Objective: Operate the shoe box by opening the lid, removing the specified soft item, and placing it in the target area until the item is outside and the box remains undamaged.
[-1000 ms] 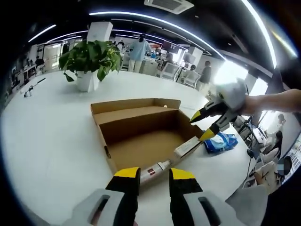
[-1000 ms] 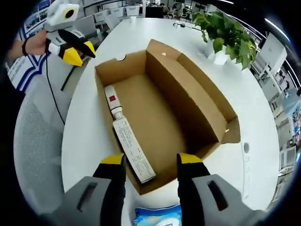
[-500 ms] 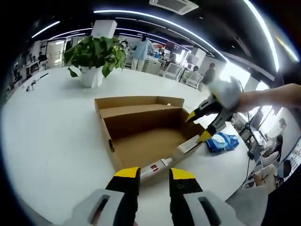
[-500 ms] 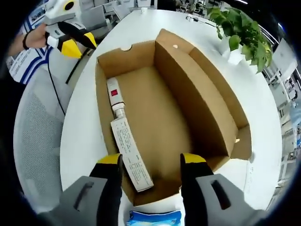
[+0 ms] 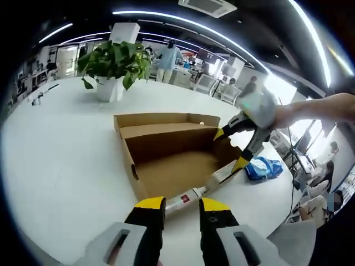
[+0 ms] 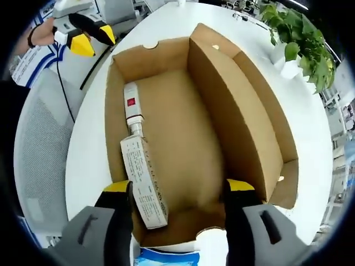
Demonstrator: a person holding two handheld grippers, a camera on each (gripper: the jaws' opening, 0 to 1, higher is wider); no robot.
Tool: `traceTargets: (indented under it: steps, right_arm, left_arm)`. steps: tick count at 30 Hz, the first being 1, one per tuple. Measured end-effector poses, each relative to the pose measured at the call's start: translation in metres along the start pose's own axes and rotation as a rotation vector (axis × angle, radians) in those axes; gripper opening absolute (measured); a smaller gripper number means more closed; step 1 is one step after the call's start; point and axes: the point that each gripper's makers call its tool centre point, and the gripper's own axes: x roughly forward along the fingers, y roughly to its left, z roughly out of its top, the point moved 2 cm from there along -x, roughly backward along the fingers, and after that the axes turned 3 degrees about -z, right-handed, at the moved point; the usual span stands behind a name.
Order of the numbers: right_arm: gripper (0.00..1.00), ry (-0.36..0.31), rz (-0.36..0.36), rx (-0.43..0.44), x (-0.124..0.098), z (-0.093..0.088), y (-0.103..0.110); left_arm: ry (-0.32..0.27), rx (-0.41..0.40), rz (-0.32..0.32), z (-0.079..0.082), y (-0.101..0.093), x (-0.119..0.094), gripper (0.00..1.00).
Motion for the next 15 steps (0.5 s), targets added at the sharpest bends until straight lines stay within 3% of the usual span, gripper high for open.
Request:
traceTargets:
  steps: [9, 15]
  right_arm:
    - [0.63, 0.01, -0.032, -0.008, -0.004, -0.008, -0.007]
    - [0.61, -0.006, 0.006, -0.034, -0.004, -0.001, 0.003]
  left_arm:
    - [0.003, -0.006, 0.0, -0.003, -0.002, 0.001, 0.24]
    - [0.005, -0.004, -0.003, -0.003, -0.004, 0.003, 0.24]
